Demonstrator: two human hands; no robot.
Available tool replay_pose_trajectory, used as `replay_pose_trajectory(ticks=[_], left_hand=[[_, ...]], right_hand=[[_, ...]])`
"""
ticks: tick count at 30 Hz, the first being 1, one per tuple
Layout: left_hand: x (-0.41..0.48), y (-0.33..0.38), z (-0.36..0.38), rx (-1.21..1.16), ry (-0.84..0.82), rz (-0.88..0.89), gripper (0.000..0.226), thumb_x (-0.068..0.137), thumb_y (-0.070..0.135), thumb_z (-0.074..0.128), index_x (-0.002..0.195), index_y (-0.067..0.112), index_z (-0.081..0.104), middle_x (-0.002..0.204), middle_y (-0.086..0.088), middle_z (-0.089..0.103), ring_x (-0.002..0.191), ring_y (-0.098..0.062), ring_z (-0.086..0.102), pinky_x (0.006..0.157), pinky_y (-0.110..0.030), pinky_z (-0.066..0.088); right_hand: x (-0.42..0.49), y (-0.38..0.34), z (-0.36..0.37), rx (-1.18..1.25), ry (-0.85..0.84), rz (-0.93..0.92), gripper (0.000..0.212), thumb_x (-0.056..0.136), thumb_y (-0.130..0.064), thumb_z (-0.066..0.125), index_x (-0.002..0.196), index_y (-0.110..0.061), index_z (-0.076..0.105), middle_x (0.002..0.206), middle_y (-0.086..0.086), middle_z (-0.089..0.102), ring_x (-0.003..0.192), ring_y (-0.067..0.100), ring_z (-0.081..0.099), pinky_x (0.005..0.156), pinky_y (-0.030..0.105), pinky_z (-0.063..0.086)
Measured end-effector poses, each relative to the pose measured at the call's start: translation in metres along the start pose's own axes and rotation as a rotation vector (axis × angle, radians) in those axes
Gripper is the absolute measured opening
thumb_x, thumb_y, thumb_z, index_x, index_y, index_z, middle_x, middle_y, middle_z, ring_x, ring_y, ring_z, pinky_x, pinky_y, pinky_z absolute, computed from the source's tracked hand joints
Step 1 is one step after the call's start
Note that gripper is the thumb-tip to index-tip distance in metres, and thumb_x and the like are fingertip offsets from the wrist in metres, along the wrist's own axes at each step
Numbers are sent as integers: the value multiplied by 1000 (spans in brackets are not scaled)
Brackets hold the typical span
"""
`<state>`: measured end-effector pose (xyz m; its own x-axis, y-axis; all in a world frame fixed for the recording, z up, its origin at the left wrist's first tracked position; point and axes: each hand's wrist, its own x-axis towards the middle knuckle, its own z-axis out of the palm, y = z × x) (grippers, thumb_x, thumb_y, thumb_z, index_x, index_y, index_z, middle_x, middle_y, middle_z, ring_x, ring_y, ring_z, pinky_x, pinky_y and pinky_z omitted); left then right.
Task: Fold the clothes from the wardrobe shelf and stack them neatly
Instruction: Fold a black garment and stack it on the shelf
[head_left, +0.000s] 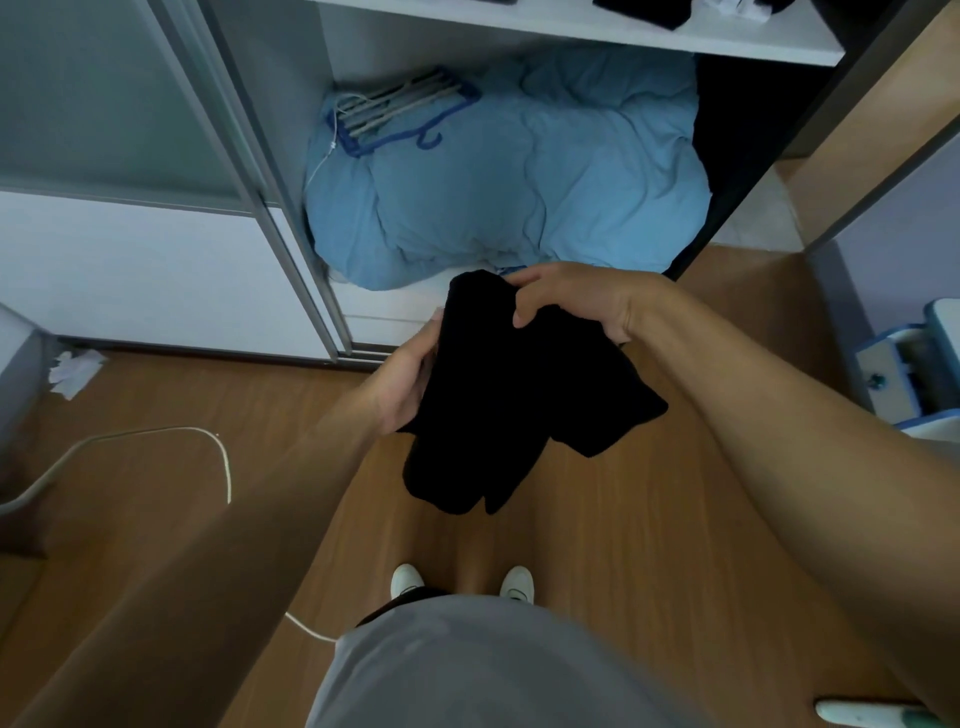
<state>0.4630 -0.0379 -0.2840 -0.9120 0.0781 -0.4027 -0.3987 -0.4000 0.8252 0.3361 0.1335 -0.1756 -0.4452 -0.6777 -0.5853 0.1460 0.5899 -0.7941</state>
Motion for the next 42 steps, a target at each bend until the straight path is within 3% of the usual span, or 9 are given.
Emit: replay_pose_trajectory(ticks=[7, 13, 19, 27, 30, 33, 37, 40, 42], left_hand=[[-5, -7, 4, 403, -47, -43, 41, 86, 47, 74, 123, 30, 66, 117, 4, 74, 111, -15, 69, 86, -18, 54], [-6, 0, 4, 228, -49, -49, 43, 85, 53, 72, 118, 25, 74, 122, -7, 72, 112, -23, 69, 86, -23, 55], [-9, 10, 6, 97, 3, 6, 26, 89, 33, 70, 109, 17, 78, 109, -9, 75, 102, -24, 72, 80, -26, 56], [-21, 11, 13, -81, 15, -145, 36, 92, 46, 64, 112, 18, 77, 112, -7, 75, 103, -24, 72, 76, -28, 58], [-23, 12, 13, -239, 89, -143, 35, 94, 45, 61, 103, 18, 81, 106, -5, 77, 96, -21, 75, 71, -28, 59], [-24, 14, 12, -293, 161, -125, 36, 95, 46, 60, 97, 18, 82, 107, -5, 77, 95, -22, 75, 70, -30, 60], [-25, 10, 11, -293, 213, -121, 39, 94, 47, 62, 112, 15, 76, 112, -7, 76, 99, -23, 74, 71, -30, 60], [-27, 7, 14, -294, 198, -120, 43, 95, 47, 60, 119, 14, 72, 119, -9, 73, 107, -25, 71, 76, -31, 60], [-28, 5, 17, -261, 170, -118, 44, 96, 48, 58, 119, 13, 73, 122, -11, 72, 112, -27, 69, 85, -34, 58]], right_hand=[[-1, -4, 1, 100, 62, 0, 66, 68, -13, 62, 130, 8, 52, 103, 17, 60, 93, 31, 56, 77, 35, 47], [-5, -2, -11, 377, 164, -50, 31, 80, -14, 62, 111, -8, 60, 94, 16, 61, 79, 25, 58, 69, 33, 49], [-8, 6, -11, 559, 163, -107, 24, 84, -14, 61, 106, -6, 66, 84, 10, 65, 72, 22, 62, 67, 30, 52], [1, 13, -13, 864, 406, -230, 36, 96, -28, 56, 125, -6, 60, 101, 7, 63, 89, 20, 62, 81, 30, 53], [2, 51, -6, 769, 476, -36, 59, 96, -56, 49, 132, -10, 59, 116, 7, 64, 104, 22, 62, 87, 34, 49], [3, 95, 25, 660, 359, 113, 72, 87, -80, 39, 106, -18, 72, 98, 1, 75, 99, 22, 66, 97, 43, 45], [6, 125, 66, 543, 298, 200, 102, 63, -97, 45, 132, -24, 62, 126, 2, 69, 118, 24, 62, 113, 57, 30], [5, 130, 82, 392, 368, 245, 125, 48, -101, 53, 146, -24, 50, 140, -2, 60, 124, 18, 58, 108, 43, 38], [7, 135, 84, 333, 423, 207, 116, 55, -96, 59, 143, -20, 54, 116, -15, 70, 106, 5, 66, 89, 22, 48]])
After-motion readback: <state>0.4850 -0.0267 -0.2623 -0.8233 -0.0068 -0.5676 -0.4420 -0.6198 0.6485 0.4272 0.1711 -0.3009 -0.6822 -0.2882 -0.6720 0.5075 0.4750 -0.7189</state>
